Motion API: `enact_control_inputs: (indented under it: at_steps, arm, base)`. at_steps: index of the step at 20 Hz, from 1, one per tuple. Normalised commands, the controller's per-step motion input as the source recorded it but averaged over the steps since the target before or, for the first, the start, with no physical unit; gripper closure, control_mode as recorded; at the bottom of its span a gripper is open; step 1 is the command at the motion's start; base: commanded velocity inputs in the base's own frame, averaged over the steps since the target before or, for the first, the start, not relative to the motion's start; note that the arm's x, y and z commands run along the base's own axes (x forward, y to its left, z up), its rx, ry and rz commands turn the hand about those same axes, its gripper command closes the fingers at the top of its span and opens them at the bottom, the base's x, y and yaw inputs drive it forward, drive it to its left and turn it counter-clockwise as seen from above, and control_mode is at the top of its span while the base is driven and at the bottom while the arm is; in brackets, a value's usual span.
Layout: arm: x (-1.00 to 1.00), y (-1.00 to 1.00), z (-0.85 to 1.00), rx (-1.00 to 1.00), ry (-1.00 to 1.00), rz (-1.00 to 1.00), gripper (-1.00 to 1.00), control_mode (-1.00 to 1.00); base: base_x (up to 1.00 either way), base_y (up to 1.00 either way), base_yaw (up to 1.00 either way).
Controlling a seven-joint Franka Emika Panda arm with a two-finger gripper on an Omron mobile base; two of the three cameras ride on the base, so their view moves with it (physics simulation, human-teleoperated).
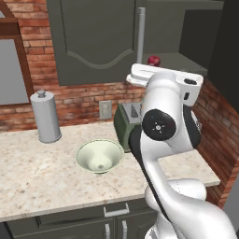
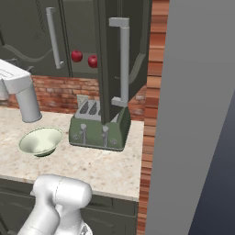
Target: Open the cabinet. Pick the apple and apple from the cabinet and place them into the bowl. Then close the cabinet.
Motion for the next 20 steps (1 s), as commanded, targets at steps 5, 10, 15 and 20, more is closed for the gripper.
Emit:
enact_control_inputs:
  at_steps: [5, 10, 15, 20]
  arm:
    - [0.89, 0.0, -0.01, 0.0, 0.03, 0.0, -1.0, -1.0]
    - [0.95, 0.0, -0.08, 0.0, 0.0, 0.0, -1.0, -1.0]
    - [1.0, 0.02, -0.19, 0.0, 0.0, 0.02, -1.0, -1.0]
    - [1.0, 0.19, -0.25, 0.0, 0.0, 0.03, -1.0, -1.0]
  base:
    - [0.0, 0.0, 0.0]
    - [0.0, 0.0, 0.0]
    - [0.0, 0.0, 0.0]
    - [0.0, 0.0, 0.0]
